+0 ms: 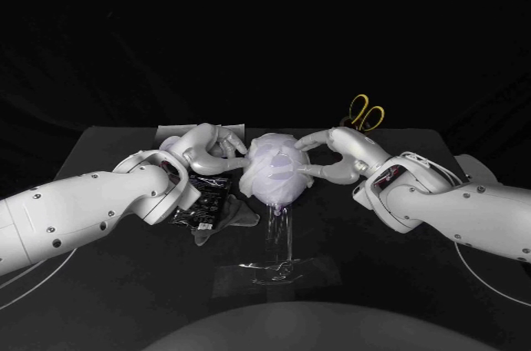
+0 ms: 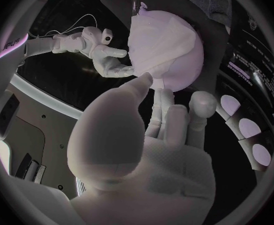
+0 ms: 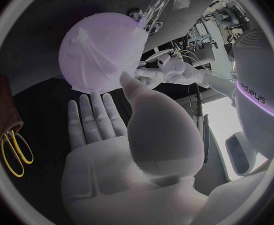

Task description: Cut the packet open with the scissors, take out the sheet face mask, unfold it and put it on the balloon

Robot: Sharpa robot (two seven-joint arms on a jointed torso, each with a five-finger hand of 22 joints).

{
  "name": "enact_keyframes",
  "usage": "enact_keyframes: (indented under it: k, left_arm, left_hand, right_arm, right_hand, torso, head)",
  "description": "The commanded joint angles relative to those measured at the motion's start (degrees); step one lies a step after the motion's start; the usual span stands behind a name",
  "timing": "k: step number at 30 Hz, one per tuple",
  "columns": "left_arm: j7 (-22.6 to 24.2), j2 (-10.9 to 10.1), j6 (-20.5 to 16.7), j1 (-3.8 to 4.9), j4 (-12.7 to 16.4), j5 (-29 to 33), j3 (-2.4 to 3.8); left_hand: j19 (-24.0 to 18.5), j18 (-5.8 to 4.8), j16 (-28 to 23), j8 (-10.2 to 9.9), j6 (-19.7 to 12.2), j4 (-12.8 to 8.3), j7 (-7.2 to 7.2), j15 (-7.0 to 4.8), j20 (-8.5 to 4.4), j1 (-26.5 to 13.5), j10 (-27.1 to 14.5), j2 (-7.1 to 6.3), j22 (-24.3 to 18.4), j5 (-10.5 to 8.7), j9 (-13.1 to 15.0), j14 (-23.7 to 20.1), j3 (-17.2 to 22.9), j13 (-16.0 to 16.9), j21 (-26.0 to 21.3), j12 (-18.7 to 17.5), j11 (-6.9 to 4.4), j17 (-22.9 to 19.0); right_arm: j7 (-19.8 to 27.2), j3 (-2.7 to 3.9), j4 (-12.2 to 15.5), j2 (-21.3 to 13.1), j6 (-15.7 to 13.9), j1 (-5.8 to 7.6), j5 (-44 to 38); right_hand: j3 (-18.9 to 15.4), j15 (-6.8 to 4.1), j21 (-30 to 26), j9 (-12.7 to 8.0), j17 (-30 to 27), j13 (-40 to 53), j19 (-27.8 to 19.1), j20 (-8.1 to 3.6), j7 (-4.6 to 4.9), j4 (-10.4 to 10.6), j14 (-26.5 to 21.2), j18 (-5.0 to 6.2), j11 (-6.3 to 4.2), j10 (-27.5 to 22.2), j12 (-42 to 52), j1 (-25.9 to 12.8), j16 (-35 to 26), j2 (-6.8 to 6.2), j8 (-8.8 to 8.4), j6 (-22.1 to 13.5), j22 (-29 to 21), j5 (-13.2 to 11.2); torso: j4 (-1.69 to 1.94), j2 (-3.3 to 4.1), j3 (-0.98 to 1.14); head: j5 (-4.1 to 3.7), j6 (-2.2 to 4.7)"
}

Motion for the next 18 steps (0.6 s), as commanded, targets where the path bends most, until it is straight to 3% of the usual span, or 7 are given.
enact_keyframes:
  k: [1, 10, 18]
  left_arm:
    - [-1.8, -0.1, 0.2, -0.02, 0.3, -2.8, 0.04]
    - [-2.5, -0.3, 1.6, -0.22, 0.7, -3.7, -0.02]
    - [-2.7, -0.2, 1.7, -0.31, 0.6, -3.8, -0.04]
  left_hand:
    - [0.8, -0.99, 0.6, 0.5, 1.0, 0.2, -0.32, -0.17, -0.06, 0.6, 0.6, 0.26, 0.9, 0.11, -0.1, 0.8, -0.3, 0.3, 0.6, 0.7, -0.26, 1.1]
    - [2.2, -1.36, 1.2, 0.5, 3.3, 0.7, -1.37, -1.09, -0.78, 1.0, 1.6, 0.81, 2.9, 0.12, -0.9, 2.4, 0.2, 0.9, 1.9, 1.8, -1.34, 3.6]
    - [2.7, -1.53, 1.3, -0.6, 3.4, 1.2, -1.42, -1.35, -1.13, 0.7, 1.9, 0.63, 3.7, 0.11, -1.8, 2.8, 0.3, 1.1, 2.4, 2.0, -1.49, 4.2]
  right_arm:
    - [0.1, 0.03, 0.1, 0.1, 0.3, -0.01, -0.4]
    - [0.2, 0.03, 0.1, 0.0, 0.3, -0.01, -0.4]
    - [0.2, 0.03, 0.0, 0.1, 0.3, -0.03, -0.4]
  right_hand:
    - [-0.4, 0.10, -0.2, -0.1, -0.1, 0.0, -0.2, 0.01, 2.96, 0.1, -0.3, 0.77, 0.06, 0.2, -0.2, 0.7, -0.2, 0.07, 0.30, 0.4, 0.0, 0.0]
    - [-0.5, 0.11, -0.2, -0.1, -0.2, 0.0, -0.2, 0.01, 2.97, 0.1, -0.4, 0.75, 0.07, 0.2, -0.2, 0.8, -0.2, 0.19, 0.29, 0.4, -0.1, 0.0]
    - [-0.5, 0.11, -0.2, -0.1, -0.2, 0.0, -0.2, 0.01, 2.97, 0.1, -0.4, 0.75, 0.07, 0.2, -0.2, 0.8, -0.2, 0.19, 0.29, 0.4, -0.1, 0.0]
  torso:
    - [0.02, -0.03, 0.01]
    - [0.02, -0.02, -0.01]
    - [-0.01, 0.01, 0.00]
  head:
    - [-0.06, -0.08]
    - [-0.07, -0.05]
    - [-0.02, -0.06]
